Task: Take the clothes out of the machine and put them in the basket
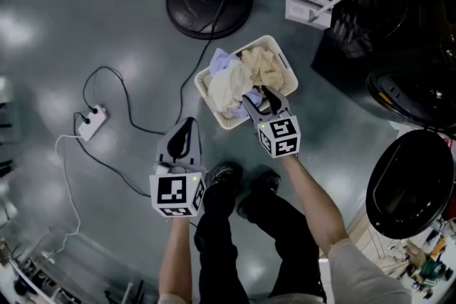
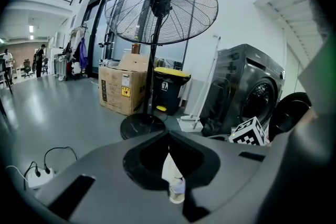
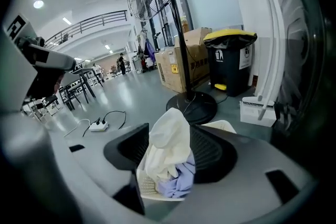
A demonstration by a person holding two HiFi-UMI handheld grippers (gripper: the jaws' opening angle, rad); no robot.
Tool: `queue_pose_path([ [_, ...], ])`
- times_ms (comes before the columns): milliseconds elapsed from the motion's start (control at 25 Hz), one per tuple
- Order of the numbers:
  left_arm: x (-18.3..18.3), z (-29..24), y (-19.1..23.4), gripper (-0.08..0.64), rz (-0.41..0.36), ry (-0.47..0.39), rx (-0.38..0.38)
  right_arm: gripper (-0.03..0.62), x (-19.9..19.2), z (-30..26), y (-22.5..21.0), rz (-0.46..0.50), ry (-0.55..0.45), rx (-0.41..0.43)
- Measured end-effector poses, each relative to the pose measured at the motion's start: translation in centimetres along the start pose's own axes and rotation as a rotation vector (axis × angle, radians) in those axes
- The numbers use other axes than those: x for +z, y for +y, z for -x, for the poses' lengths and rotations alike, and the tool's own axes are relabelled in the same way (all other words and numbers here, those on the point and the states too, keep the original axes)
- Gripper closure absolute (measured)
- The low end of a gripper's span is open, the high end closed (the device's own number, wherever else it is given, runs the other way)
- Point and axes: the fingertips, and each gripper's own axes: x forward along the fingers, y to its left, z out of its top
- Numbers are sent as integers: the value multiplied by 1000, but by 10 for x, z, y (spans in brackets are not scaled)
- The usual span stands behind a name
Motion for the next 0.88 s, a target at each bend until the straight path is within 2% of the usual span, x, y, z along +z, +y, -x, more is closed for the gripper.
queue_pose_path([
  [40,5,3,-2,541,-2,1,1,343,4,6,0,-2,0,-2],
  [200,28,19,-15,541,-11,3,-6,517,24,35,0,-11,-7,-26],
  [280,41,29,-22,541,-19,9,-12,557,39,52,4,-7,-16,-32],
  [600,109,75,-59,541,-33,19,-32,568,114,136,25,-61,-69,5],
  [880,170,93,-118,541,-76,20,-118,568,198,241,11,-102,-183,-88],
])
